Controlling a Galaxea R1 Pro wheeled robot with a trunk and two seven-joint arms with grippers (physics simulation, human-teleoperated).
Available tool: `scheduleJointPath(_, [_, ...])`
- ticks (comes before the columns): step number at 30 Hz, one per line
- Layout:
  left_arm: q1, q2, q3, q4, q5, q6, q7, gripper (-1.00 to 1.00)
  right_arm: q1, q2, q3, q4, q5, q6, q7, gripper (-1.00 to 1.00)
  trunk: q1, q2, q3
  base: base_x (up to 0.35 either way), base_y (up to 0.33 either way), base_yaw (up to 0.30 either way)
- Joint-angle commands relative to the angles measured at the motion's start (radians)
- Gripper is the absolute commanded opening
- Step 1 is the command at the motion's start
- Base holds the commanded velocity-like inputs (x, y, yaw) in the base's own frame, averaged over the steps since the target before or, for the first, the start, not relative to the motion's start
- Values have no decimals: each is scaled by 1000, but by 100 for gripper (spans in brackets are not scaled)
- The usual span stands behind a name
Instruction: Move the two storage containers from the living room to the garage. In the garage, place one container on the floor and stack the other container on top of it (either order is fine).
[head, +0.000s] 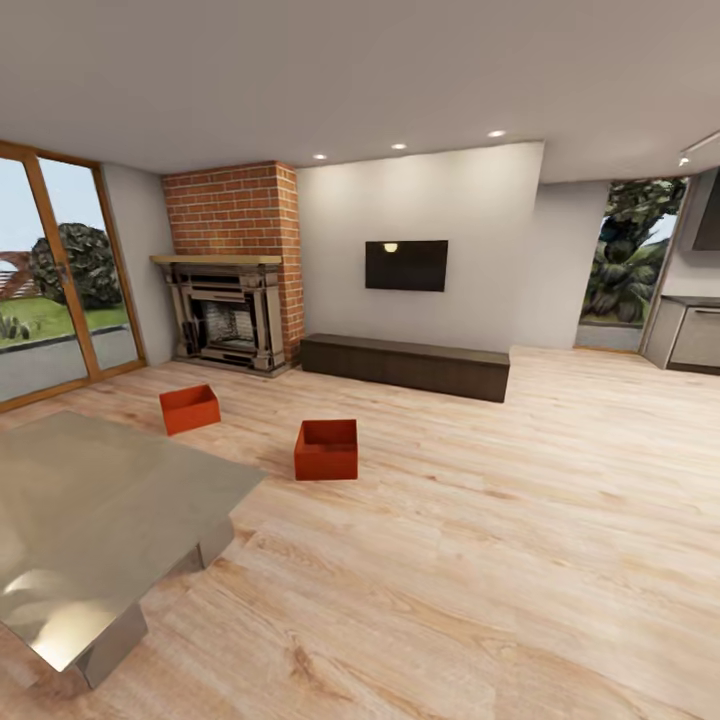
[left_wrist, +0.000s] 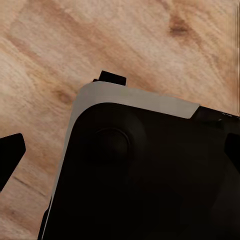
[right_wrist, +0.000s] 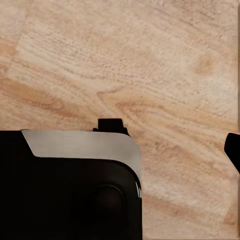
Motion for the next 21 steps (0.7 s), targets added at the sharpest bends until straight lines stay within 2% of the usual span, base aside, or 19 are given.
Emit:
scheduleJointPath(1, [0, 0, 6, 0, 2, -2, -1, 100, -1, 1, 9, 3, -9, -5, -1, 100, 1, -1, -1, 302, -124, 0])
scheduleJointPath(21, [0, 1, 6, 0, 2, -2, -1, 100, -2, 1, 12, 3, -8, -5, -1, 100, 1, -1, -1, 299, -130, 0])
